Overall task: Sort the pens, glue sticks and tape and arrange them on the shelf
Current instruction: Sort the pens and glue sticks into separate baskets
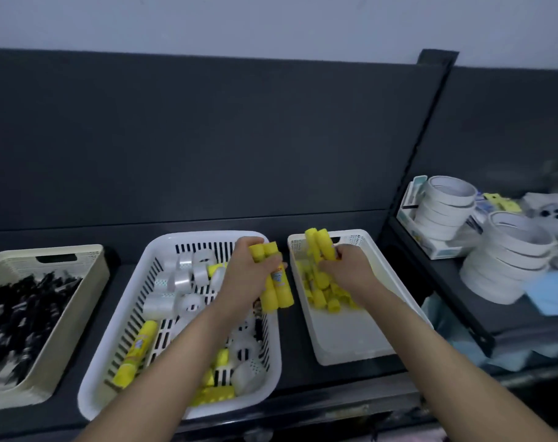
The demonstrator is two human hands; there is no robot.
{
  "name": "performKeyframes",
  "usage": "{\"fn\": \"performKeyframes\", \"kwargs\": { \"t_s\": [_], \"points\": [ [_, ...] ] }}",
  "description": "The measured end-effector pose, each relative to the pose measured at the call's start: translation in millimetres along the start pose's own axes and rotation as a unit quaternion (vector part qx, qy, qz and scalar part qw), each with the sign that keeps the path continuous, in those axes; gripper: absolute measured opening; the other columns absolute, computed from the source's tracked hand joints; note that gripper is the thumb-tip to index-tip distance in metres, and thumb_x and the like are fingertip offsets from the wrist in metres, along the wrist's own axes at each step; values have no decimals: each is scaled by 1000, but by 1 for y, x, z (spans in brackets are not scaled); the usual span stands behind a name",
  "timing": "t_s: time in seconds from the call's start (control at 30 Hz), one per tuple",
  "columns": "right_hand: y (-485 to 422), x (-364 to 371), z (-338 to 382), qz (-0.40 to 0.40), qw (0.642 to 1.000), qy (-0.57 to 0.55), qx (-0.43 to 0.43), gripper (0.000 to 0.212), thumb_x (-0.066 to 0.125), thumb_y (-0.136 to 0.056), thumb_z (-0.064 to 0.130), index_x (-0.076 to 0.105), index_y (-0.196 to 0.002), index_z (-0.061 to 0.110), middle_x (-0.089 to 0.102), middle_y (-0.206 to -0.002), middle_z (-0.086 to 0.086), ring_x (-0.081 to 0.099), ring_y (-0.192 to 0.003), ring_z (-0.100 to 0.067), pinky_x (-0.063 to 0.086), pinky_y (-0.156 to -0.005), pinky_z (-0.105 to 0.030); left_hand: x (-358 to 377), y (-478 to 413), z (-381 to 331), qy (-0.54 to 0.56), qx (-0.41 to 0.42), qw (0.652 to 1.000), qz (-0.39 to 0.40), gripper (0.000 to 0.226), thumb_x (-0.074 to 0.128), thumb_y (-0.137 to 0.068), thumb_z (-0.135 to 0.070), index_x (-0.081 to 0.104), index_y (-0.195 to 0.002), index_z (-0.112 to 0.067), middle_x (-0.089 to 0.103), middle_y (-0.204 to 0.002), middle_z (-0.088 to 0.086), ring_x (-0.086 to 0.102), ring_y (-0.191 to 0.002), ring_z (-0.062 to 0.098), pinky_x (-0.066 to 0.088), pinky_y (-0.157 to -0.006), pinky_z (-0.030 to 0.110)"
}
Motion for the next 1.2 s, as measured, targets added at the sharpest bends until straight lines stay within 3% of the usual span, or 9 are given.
{"fn": "performKeyframes", "kwargs": {
  "t_s": [0.17,0.27,0.33,0.53,0.63,0.73,0.97,1.1,1.2],
  "points": [
    [-12,-29,-51,-34,997,21,72,23,58,-72,4,44,-56,14,45,-59,-2,47,-63,-24,34,-52,-28,70,-31,-1,-101,-4,994,30,26,62,-88,-11,46,-108,-15,56,-90,0,57,-74,11,50,-64,30],
    [-21,-32,-63,-26,995,65,73,4,57,-75,8,54,-75,12,58,-77,-7,58,-79,-28,40,-61,-30,102,-49,5,-186,3,982,45,27,58,-89,-8,43,-111,-11,54,-95,6,53,-68,10,45,-52,22],
    [-29,-31,-69,-14,993,105,57,12,55,-79,10,58,-91,8,64,-91,-11,61,-89,-31,42,-64,-30,115,-59,14,-239,-5,970,53,32,55,-90,-7,40,-119,-7,53,-99,9,53,-74,15,41,-47,21],
    [-42,-32,-74,-11,985,169,-19,15,49,-87,9,54,-100,2,64,-99,-18,60,-95,-36,41,-67,-31,124,-73,30,-305,-7,950,59,45,61,-88,-16,38,-123,-1,56,-97,9,53,-74,15,41,-50,21],
    [-40,-32,-70,-21,973,214,-86,16,49,-88,11,54,-98,0,60,-96,-21,57,-93,-36,42,-67,-34,119,-75,18,-345,47,935,62,42,63,-88,-24,49,-122,-3,59,-107,11,58,-92,23,48,-72,30],
    [-33,-29,-52,-37,959,247,-135,16,54,-82,12,57,-95,2,58,-93,-19,56,-92,-38,45,-70,-37,102,-66,6,-344,87,933,67,39,64,-87,-23,55,-122,-8,58,-115,6,56,-102,19,44,-81,26],
    [15,11,10,52,948,207,-237,31,55,-88,11,61,-118,4,59,-117,-14,53,-111,-27,38,-91,-30,14,-21,7,-326,86,940,59,10,69,-85,-20,64,-93,-17,63,-86,-6,60,-79,9,45,-70,16],
    [48,48,42,137,922,186,-311,12,54,-88,11,64,-92,6,58,-83,-7,52,-78,-20,39,-68,-31,-46,4,17,-363,74,922,111,12,73,-82,-18,63,-83,-13,60,-76,-9,55,-69,3,45,-68,18],
    [72,78,59,197,895,204,-346,15,51,-90,14,49,-75,11,48,-73,-1,47,-69,-17,41,-63,-34,-84,23,30,-424,28,883,198,15,76,-80,-25,62,-79,-19,62,-80,-9,58,-71,1,47,-68,19]
  ]
}}
Point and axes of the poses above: each hand's wrist, its own y-axis away from the middle knuckle, its own x-axis out of the palm, z = x × y, the point moved 5 cm from there along -y, towards the middle knuckle
